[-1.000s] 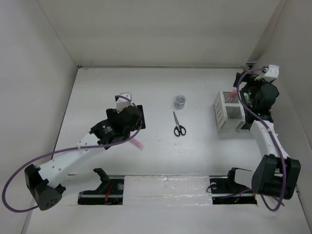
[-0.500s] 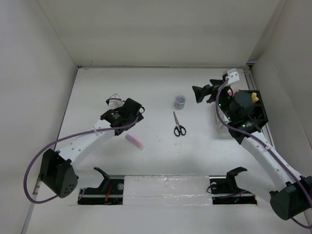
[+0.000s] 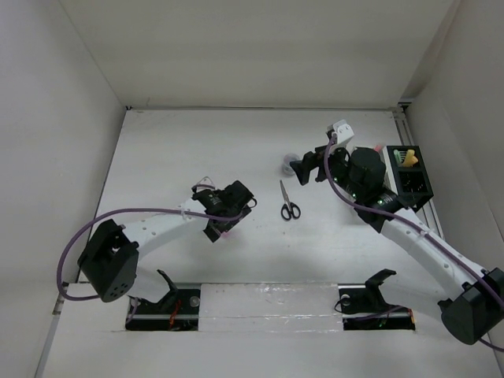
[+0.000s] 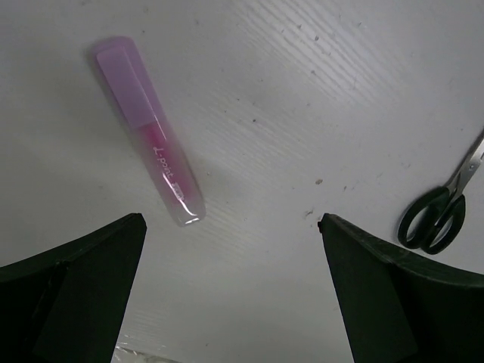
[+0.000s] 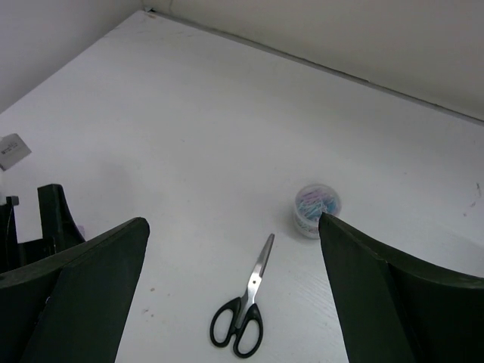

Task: Sort the stationery into containers
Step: Pick up the stationery from the center of the board.

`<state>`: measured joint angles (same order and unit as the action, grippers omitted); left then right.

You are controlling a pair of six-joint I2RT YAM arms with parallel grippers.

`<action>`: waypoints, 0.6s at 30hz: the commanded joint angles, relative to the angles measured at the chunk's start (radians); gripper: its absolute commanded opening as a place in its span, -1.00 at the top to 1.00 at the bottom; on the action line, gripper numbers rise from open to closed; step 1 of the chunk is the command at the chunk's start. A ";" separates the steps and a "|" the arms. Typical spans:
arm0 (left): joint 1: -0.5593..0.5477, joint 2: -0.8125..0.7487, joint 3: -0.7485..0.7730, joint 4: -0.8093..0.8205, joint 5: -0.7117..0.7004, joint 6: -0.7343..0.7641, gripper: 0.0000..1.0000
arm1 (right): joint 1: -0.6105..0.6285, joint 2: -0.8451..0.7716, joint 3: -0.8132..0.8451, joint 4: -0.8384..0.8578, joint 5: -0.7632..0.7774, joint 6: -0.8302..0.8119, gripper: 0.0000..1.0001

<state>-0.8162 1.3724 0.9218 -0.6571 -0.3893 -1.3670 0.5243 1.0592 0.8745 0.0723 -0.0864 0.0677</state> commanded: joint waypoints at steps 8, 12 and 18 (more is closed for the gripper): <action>-0.012 0.001 -0.089 -0.052 -0.048 -0.270 -0.97 | 0.005 -0.044 0.024 0.012 -0.015 -0.011 -1.00; -0.012 0.020 -0.113 -0.061 -0.057 -0.306 -0.91 | 0.005 -0.034 0.024 0.012 -0.035 -0.011 -1.00; 0.041 0.060 -0.170 -0.009 -0.057 -0.293 -0.71 | 0.005 -0.034 0.024 0.012 -0.044 -0.011 -1.00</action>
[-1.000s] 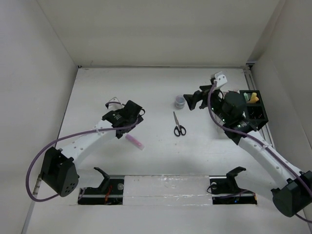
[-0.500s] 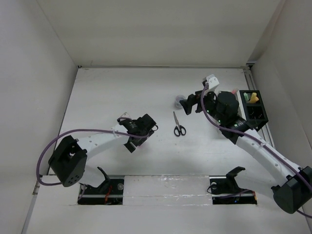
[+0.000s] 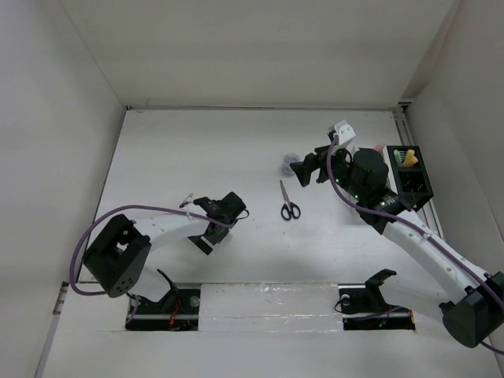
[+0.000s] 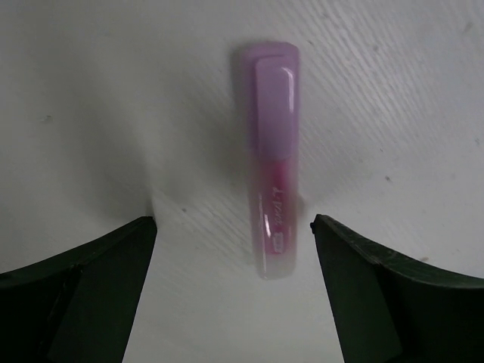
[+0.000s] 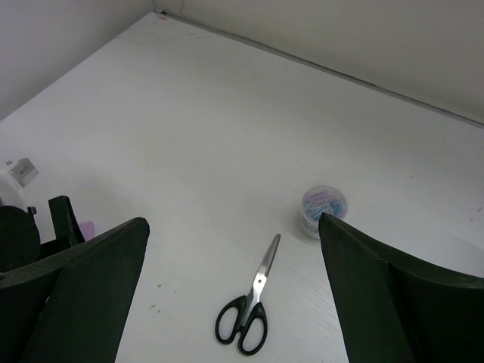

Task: Sort the stationery into containers
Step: Pick up the stationery from the center of the board.

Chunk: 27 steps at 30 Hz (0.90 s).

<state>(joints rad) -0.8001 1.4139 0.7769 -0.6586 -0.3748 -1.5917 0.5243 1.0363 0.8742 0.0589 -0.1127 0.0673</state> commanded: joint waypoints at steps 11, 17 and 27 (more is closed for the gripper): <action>0.025 0.230 0.088 -0.055 -0.024 -0.028 -0.12 | 0.005 -0.030 0.025 0.025 -0.008 -0.011 -1.00; 0.016 0.243 0.068 -0.023 0.010 -0.017 0.36 | -0.004 -0.030 0.016 0.035 -0.018 -0.001 -1.00; -0.082 0.192 0.162 0.020 -0.059 0.180 1.00 | -0.095 -0.009 0.006 0.053 -0.065 0.062 -1.00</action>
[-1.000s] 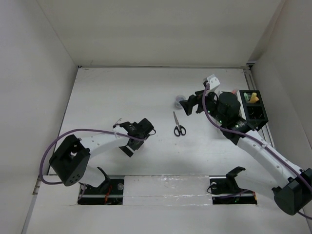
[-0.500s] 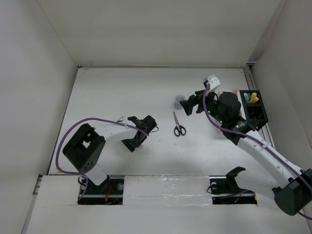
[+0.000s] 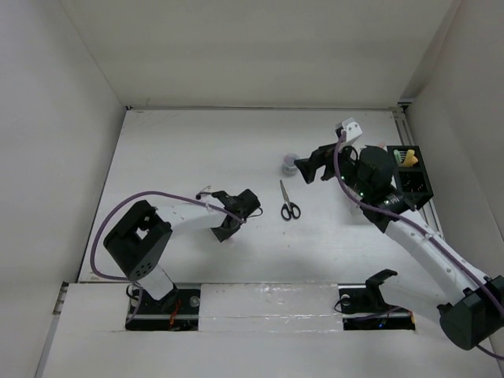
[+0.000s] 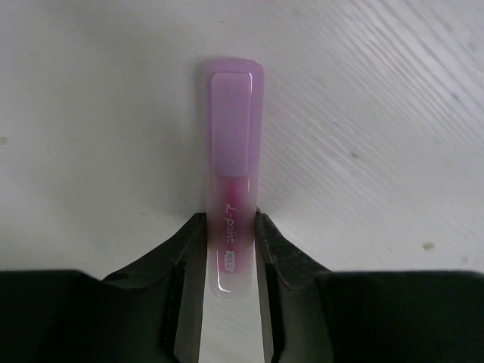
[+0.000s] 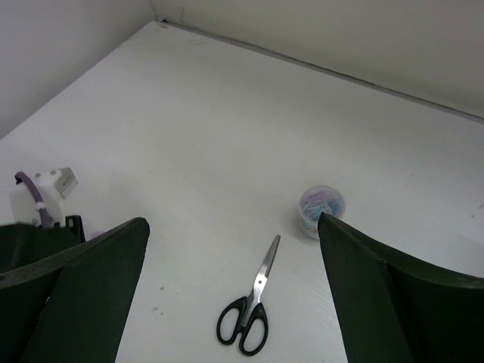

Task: Sort the stationery into containers
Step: Pick up the stationery from the center of the board.

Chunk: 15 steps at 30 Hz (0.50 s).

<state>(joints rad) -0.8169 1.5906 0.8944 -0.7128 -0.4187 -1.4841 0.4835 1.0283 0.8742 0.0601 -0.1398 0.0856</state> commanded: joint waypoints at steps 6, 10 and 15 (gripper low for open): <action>-0.280 -0.104 0.236 -0.011 -0.369 0.278 1.00 | -0.229 0.046 -0.055 0.186 -0.333 0.223 -0.93; -0.376 -0.214 0.235 0.137 -0.457 0.554 1.00 | -0.194 0.046 -0.086 0.282 -0.402 0.292 -0.93; -0.377 -0.366 0.150 0.472 -0.350 0.847 1.00 | -0.109 -0.017 -0.095 0.319 -0.370 0.373 -0.93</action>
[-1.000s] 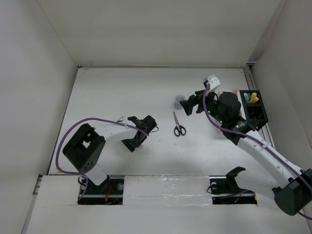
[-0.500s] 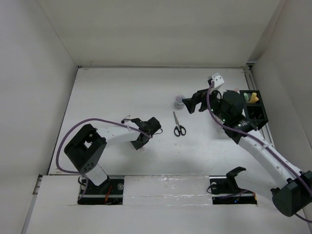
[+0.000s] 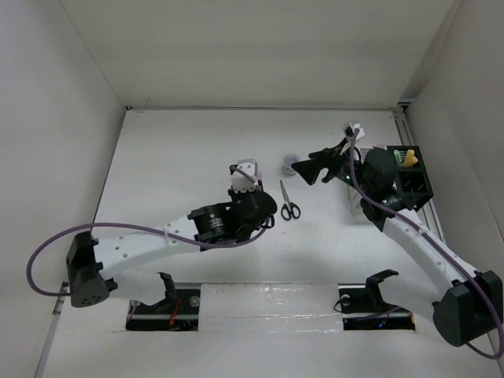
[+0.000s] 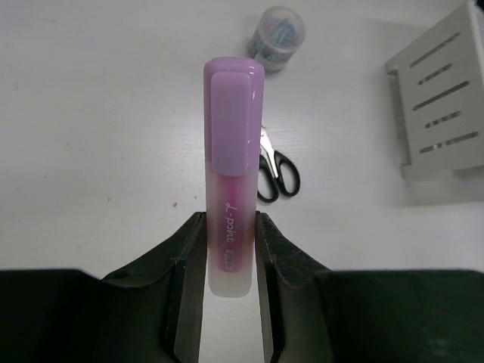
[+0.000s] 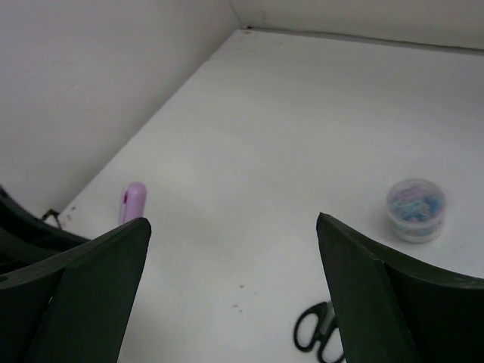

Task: Sort the stationery into containers
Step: Pick up the stationery from the center of the board, then place the stationery in the storage box.

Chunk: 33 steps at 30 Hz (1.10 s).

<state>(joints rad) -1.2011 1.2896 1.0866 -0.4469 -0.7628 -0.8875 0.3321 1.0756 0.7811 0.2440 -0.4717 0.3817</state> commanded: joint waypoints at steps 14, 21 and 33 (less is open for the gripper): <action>0.008 -0.211 -0.097 0.528 0.267 0.598 1.00 | 0.321 -0.048 -0.023 0.221 0.159 0.115 -0.93; 0.008 -0.211 -0.119 0.537 0.313 0.607 1.00 | 0.355 0.000 0.000 0.253 0.209 0.124 -0.62; 0.008 -0.179 -0.011 0.357 0.093 0.475 -1.00 | 0.293 -0.031 0.041 0.198 0.293 0.027 1.00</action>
<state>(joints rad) -1.1969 1.1206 0.9974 -0.0315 -0.5621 -0.3336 0.6868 1.0882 0.7670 0.4366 -0.2577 0.4946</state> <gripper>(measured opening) 0.858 0.296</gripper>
